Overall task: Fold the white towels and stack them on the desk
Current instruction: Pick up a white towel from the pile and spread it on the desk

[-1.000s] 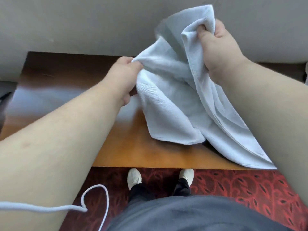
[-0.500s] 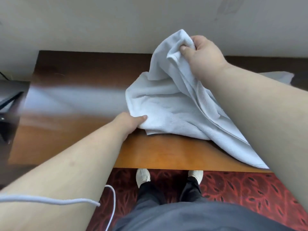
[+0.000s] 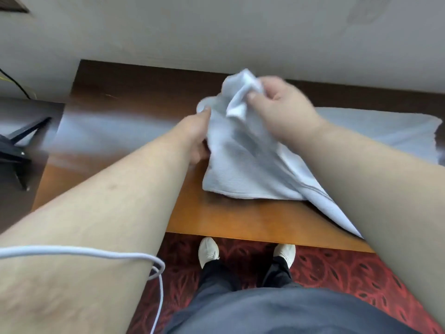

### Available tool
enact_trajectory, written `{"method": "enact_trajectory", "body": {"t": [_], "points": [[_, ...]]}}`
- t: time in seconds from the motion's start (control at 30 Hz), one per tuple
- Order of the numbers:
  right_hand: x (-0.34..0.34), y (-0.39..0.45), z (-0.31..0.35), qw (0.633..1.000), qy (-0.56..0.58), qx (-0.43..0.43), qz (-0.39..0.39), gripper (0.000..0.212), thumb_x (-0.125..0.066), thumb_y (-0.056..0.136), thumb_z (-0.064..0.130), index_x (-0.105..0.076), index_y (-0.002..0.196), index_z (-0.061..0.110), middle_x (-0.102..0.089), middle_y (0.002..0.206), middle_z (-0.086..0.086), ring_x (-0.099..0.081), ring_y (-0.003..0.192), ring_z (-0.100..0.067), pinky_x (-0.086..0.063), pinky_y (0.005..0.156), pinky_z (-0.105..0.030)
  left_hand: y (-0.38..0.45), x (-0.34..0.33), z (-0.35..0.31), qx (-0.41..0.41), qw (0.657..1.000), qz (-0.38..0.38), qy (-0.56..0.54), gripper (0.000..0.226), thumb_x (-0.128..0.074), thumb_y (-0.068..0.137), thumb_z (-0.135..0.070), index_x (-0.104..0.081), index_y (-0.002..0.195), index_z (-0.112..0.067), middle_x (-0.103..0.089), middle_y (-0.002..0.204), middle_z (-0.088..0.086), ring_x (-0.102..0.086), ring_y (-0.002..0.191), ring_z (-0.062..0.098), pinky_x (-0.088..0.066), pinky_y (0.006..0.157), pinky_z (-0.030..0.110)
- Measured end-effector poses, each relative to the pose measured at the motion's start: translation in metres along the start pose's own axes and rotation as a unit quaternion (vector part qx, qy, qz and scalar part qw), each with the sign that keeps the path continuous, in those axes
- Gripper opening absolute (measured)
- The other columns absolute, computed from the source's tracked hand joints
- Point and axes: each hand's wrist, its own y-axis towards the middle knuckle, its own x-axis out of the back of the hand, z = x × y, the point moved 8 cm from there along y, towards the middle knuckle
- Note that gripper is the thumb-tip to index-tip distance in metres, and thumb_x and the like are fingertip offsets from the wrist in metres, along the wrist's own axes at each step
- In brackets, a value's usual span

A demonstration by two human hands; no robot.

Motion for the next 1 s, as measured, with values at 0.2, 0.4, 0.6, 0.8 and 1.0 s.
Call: {"method": "enact_trajectory", "body": {"t": [0.2,0.4,0.6,0.8,1.0], "points": [[-0.04,-0.013,-0.036,0.993,-0.043,-0.081,0.08,0.019,-0.051,0.101,0.037,-0.066,0.11,0.031,-0.062,0.082,0.019,-0.055,0.075,0.006,-0.037,0.058,-0.012,-0.02,0.024,0.088,0.09,0.988,0.047,0.115,0.033,-0.071,0.089,-0.037,-0.065,0.115,-0.018,-0.076,0.097,-0.005,-0.073,0.081,0.009,-0.052,0.06,0.022],[-0.056,-0.022,-0.018,0.997,0.02,-0.009,0.075,0.02,-0.048,0.1,0.04,-0.061,0.116,0.042,-0.066,0.096,0.025,-0.06,0.091,0.007,-0.043,0.079,-0.018,-0.011,0.064,0.085,-0.023,0.987,-0.118,0.104,0.032,-0.066,0.091,-0.031,-0.05,0.118,-0.025,-0.067,0.104,0.0,-0.066,0.091,0.02,-0.055,0.068,0.032],[-0.123,-0.077,-0.068,0.891,-0.295,-0.012,0.345,0.064,-0.061,0.094,0.048,-0.038,0.15,0.027,-0.044,0.152,0.001,-0.041,0.138,-0.021,-0.033,0.111,-0.031,-0.013,0.091,0.054,-0.017,0.909,-0.212,0.358,0.052,-0.06,0.084,-0.031,-0.045,0.133,-0.021,-0.05,0.127,0.006,-0.049,0.096,0.021,-0.036,0.083,0.026],[-0.135,-0.127,-0.081,0.87,-0.416,0.074,0.253,0.075,-0.07,0.081,0.052,-0.039,0.143,0.026,-0.034,0.148,-0.004,-0.034,0.131,-0.029,-0.034,0.107,-0.043,-0.003,0.032,-0.01,-0.198,0.901,-0.135,0.363,0.035,-0.047,0.089,-0.027,-0.061,0.121,-0.027,-0.064,0.114,-0.003,-0.06,0.079,0.006,-0.042,0.062,0.017],[-0.149,-0.133,-0.092,0.87,-0.445,0.072,0.201,0.048,-0.064,0.083,0.019,-0.045,0.127,0.024,-0.046,0.122,0.001,-0.045,0.109,-0.025,-0.038,0.091,-0.038,0.064,-0.006,-0.038,-0.088,0.915,-0.062,0.388,0.057,-0.05,0.089,-0.057,-0.062,0.124,-0.014,-0.068,0.116,0.006,-0.065,0.105,0.029,-0.05,0.095,0.036]]}}
